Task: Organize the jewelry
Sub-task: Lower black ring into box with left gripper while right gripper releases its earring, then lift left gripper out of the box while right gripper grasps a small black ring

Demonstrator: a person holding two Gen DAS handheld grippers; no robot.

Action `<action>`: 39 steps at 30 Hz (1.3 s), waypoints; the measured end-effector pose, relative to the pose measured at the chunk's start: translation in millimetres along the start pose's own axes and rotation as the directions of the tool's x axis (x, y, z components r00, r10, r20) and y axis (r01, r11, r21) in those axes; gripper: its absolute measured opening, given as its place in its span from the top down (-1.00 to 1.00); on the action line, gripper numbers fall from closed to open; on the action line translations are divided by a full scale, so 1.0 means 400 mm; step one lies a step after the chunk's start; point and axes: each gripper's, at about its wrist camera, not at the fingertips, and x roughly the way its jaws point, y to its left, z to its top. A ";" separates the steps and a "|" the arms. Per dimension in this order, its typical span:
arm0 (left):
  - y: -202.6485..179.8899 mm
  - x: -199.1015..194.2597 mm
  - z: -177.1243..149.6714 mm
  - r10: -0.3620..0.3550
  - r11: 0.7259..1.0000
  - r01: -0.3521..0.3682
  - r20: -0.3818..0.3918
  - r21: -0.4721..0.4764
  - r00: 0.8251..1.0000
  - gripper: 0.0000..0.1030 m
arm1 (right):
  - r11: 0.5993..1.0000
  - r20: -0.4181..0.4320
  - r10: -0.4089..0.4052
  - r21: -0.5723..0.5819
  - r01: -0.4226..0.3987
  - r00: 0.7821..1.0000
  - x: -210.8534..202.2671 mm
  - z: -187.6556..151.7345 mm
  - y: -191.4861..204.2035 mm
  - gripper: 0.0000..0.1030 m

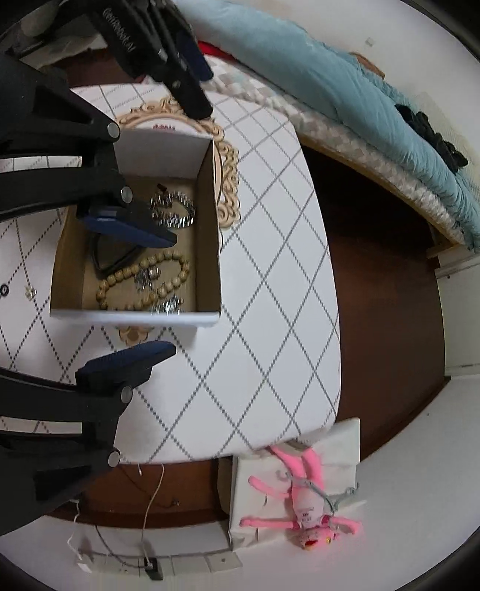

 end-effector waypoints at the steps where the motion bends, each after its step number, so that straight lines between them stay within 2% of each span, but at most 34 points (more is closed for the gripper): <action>1: 0.001 0.002 -0.006 0.011 1.000 -0.011 0.006 0.003 1.000 -1.00 | 1.000 0.000 -0.024 0.000 0.024 1.000 0.000 -0.003 -0.004 -0.42; 2: 0.002 0.003 -0.013 0.023 1.000 -0.023 0.012 0.007 1.000 -1.00 | 0.999 -0.001 -0.051 -0.003 0.051 0.999 -0.001 -0.005 -0.003 -0.55; 3: 0.003 0.004 -0.021 0.035 0.999 -0.036 0.018 0.013 0.999 -1.00 | 0.997 0.000 -0.076 -0.010 0.076 0.997 0.000 -0.009 -0.003 -0.75; 4: 0.002 0.006 -0.028 0.046 0.999 -0.047 0.023 0.020 0.999 -1.00 | 0.994 0.004 -0.106 -0.021 0.106 0.994 0.000 -0.017 -0.002 -0.83; 10: 0.001 0.008 -0.070 0.070 0.997 -0.071 0.030 0.020 0.997 -1.00 | 0.983 -0.004 -0.177 -0.056 0.177 0.984 0.006 -0.052 0.009 -0.96; 19: -0.001 -0.053 -0.110 0.060 0.998 -0.061 0.062 0.008 0.996 -0.99 | 0.980 0.057 -0.187 -0.056 0.190 0.981 -0.060 -0.080 0.036 -0.96; 25: -0.012 -0.099 -0.186 0.080 0.996 -0.082 0.075 0.022 0.994 -0.99 | 0.981 0.102 -0.179 -0.055 0.185 0.979 -0.129 -0.135 0.051 -0.96; 30: -0.001 -0.063 -0.301 0.062 0.998 -0.062 -0.018 0.012 0.998 -0.99 | 0.986 0.055 -0.163 -0.036 0.165 0.985 -0.116 -0.235 0.045 -0.96; 34: 0.011 -0.005 -0.390 0.074 0.997 -0.074 -0.108 0.004 0.991 -0.99 | 0.988 -0.010 -0.152 -0.017 0.152 0.988 -0.058 -0.334 0.030 -0.95; 36: 0.018 0.026 -0.429 0.072 0.997 -0.073 -0.155 -0.005 0.985 -0.99 | 0.991 -0.040 -0.136 -0.005 0.136 0.990 -0.031 -0.373 0.024 -0.83; 39: 0.020 0.054 -0.473 0.094 0.996 -0.095 -0.183 0.003 0.979 -0.99 | 0.995 -0.072 -0.099 0.003 0.099 0.992 0.004 -0.420 0.028 -0.62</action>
